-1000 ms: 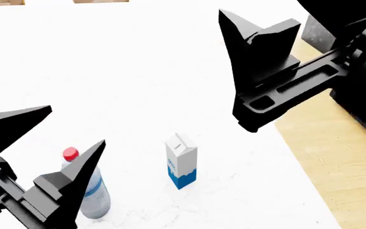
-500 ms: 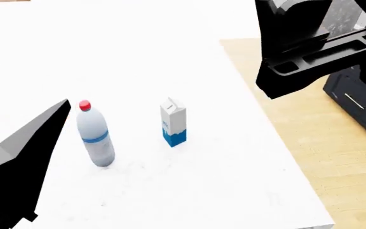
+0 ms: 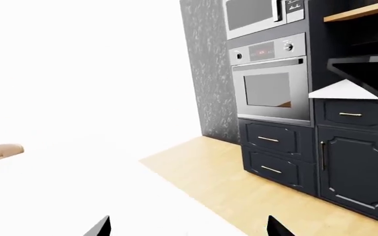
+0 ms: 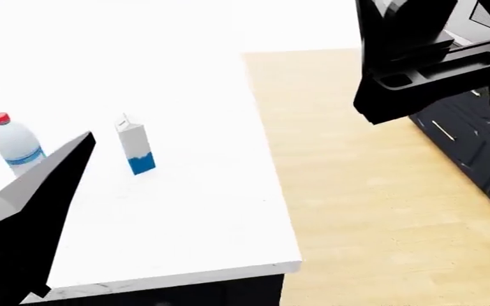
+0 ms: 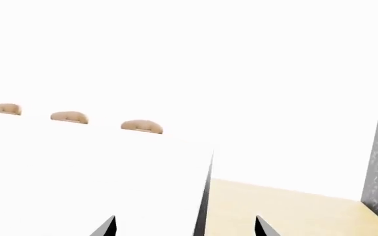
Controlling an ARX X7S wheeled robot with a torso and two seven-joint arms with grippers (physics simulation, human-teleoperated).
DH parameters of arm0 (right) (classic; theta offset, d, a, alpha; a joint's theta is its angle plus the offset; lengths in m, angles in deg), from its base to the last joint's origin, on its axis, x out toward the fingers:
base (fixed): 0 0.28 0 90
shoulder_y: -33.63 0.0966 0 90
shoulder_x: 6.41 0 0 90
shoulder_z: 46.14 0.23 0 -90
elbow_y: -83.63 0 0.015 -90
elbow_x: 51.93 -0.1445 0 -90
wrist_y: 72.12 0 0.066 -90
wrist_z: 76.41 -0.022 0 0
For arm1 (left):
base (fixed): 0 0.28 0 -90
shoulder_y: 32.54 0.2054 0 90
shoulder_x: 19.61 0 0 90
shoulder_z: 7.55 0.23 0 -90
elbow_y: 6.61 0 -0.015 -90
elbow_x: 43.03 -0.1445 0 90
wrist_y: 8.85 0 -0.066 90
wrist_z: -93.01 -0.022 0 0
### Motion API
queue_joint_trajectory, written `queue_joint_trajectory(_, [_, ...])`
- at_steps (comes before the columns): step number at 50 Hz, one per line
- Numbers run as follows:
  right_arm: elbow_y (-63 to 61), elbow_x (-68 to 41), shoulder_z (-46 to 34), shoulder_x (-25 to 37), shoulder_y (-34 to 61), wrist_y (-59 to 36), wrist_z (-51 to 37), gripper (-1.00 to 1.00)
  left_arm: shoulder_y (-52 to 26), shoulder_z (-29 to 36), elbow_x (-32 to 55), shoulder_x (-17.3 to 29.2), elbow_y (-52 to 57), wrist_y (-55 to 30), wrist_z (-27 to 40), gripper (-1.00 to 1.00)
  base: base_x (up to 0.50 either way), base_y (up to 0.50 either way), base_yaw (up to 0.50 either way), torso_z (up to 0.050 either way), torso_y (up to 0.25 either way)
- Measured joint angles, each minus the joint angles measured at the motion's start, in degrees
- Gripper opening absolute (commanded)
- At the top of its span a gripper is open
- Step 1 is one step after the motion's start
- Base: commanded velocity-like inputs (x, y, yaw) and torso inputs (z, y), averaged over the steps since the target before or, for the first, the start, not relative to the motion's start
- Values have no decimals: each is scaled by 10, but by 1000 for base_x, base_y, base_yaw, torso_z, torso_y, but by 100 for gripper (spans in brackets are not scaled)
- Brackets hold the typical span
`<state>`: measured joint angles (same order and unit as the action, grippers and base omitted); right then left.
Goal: Move the drinks to the dining counter.
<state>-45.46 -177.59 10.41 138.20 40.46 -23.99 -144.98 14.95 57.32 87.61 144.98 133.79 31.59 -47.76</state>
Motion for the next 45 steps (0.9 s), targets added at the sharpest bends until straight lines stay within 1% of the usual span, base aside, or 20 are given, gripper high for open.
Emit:
queue_joint_trajectory(23, [3,0,-7,6,-3,-3,-7,100,1,5,8,-6,-4,2,2,100,489,-123,0,0,0])
queue_joint_trajectory(45, [0,0,-8,14,-8,-1,-9,100,7,-6,18,-20,-10,1,7,100,489,-121,0,0,0])
